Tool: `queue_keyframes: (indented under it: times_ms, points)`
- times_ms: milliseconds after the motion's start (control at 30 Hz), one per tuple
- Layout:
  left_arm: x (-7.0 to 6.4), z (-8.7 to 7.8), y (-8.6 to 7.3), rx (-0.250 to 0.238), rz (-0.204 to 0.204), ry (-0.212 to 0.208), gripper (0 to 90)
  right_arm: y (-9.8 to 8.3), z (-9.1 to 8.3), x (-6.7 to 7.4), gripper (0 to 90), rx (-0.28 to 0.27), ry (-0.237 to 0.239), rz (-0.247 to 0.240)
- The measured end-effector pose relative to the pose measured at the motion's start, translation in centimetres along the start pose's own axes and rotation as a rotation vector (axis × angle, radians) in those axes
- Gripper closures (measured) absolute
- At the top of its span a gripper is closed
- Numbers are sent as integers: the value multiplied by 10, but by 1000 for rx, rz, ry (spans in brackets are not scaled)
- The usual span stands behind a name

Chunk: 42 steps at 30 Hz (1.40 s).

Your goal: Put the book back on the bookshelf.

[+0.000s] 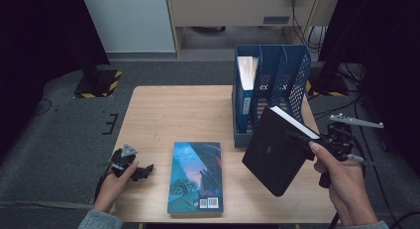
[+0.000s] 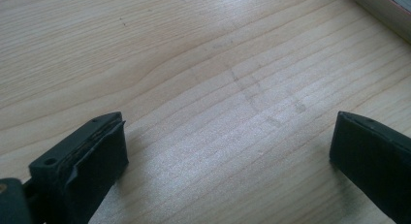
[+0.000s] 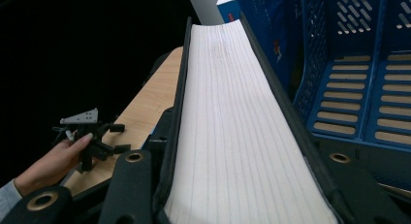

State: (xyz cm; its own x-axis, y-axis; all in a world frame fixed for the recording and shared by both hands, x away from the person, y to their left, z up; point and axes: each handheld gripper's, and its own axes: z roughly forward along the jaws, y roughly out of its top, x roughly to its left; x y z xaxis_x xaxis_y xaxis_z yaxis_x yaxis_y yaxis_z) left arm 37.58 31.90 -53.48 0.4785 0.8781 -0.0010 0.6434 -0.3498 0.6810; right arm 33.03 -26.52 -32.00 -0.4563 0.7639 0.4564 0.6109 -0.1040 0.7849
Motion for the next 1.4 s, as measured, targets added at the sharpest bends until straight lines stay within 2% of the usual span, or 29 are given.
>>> queue_keyframes:
  times_ms: [300, 633, 767, 933, 1100, 1233, 1400]
  points:
    - [0, 0, 0, -1, -1, 1, 0, 11, -5, -10, 522, -23, -33, 20]
    - [0, 0, 1, 6, -1, 3, 0, 38, -5, -19, 520, -59, -79, 21]
    - [0, 0, 1, 6, 1, 1, 0, 50, -7, -26, 521, -94, -81, 31]
    - [0, 0, 1, 5, 1, 1, 0, 65, -5, -33, 520, -101, -127, 31]
    - [0, 0, 1, 6, 2, 2, 0, 80, -4, -43, 519, -113, -150, 44]
    - [-1, 0, 1, 6, 0, 3, 0, 87, -5, -53, 520, -137, -168, 53]
    - [-1, 0, 1, 4, 1, 2, 0, 94, -8, -62, 520, -142, -204, 70]
